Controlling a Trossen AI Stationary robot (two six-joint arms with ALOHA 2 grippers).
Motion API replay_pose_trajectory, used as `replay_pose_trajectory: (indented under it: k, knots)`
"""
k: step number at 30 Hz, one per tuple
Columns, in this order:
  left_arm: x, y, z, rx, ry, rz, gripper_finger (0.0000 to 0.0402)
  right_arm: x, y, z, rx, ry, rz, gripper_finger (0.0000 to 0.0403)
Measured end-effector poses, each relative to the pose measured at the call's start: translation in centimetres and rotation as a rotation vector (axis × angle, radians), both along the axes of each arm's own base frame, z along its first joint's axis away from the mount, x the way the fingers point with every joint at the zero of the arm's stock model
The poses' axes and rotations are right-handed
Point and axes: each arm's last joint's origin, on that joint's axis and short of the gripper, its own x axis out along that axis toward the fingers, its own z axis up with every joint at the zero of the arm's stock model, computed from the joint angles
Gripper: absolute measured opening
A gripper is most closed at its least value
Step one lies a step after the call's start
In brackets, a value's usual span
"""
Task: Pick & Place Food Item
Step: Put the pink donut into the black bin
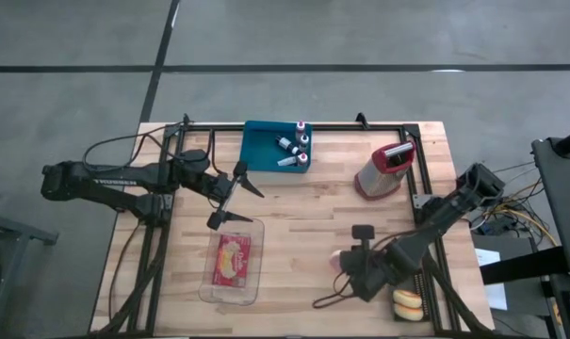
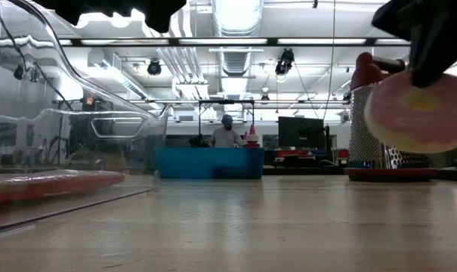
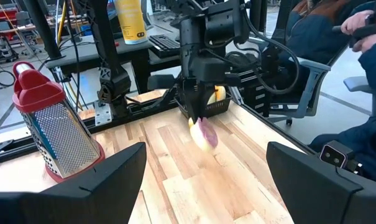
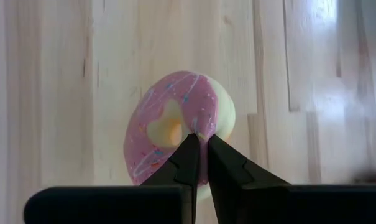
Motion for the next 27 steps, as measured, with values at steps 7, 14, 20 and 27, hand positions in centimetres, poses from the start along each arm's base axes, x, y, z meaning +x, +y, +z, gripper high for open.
replay_pose_trajectory:
  k: [7, 14, 20, 27]
  knots:
    - [0.0, 0.0, 0.0, 0.0, 0.0, 0.0, 0.0339, -1.1, 0.7, 1.6, -0.036, 0.052, 0.006, 0.002]
    - [0.0, 0.0, 0.0, 0.0, 0.0, 0.0, 0.0339, -1.2, 0.4, 3.3, -0.135, 0.201, 0.004, 0.002]
    - [0.0, 0.0, 0.0, 0.0, 0.0, 0.0, 0.0339, -1.2, 0.8, 3.7, -0.215, 0.293, -0.002, 0.002]
    - [0.0, 0.0, 0.0, 0.0, -0.001, 0.0, 0.0339, -1.6, 2.7, 4.2, -0.254, 0.341, 0.051, 0.002]
